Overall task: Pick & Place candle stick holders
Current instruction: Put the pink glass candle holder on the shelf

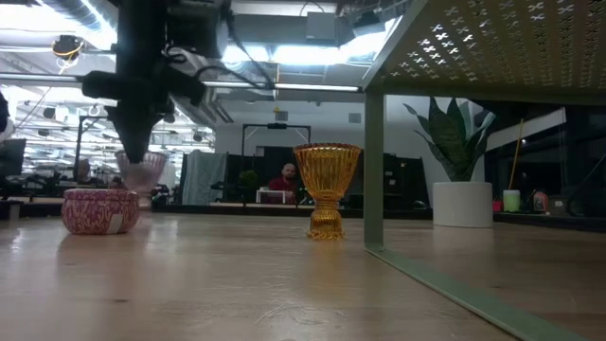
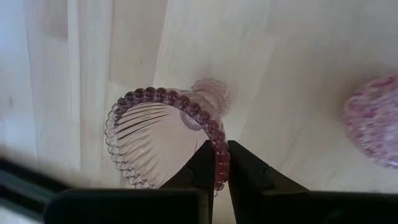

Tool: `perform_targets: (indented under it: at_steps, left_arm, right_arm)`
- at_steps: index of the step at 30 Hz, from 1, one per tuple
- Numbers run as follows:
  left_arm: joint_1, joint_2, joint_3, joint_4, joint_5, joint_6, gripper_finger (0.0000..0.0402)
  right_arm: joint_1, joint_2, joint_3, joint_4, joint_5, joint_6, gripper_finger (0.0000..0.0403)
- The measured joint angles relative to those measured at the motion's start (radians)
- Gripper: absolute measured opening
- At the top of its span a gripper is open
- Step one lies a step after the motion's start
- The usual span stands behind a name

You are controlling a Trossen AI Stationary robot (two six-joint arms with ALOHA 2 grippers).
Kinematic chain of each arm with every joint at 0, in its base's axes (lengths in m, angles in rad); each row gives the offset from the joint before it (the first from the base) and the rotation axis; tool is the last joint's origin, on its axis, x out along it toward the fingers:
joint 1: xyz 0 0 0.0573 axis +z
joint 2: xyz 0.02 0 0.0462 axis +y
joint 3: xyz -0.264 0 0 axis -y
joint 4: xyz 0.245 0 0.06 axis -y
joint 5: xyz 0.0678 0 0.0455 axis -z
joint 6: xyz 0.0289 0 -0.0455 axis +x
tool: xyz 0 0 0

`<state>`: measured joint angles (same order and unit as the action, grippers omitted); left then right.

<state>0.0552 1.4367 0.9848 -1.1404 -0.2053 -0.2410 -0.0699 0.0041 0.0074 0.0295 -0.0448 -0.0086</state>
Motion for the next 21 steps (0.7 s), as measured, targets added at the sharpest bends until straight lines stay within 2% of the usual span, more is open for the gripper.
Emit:
perform_targets:
  at_steps: [5,14,21]
  left_arm:
    - [-0.035,-0.015,0.0,0.087,0.013,0.114,0.0018]
    - [-0.141,0.004,0.0,0.3,0.057,0.439,0.0018]
    - [-0.182,0.08,0.075,0.352,0.07,0.518,0.0018]
  right_arm:
    - [0.0,0.0,0.0,0.0,0.0,0.0,0.0383]
    - [0.0,0.0,0.0,0.0,0.0,0.0,0.0383]
    - [0.0,0.0,0.0,0.0,0.0,0.0,0.0383]
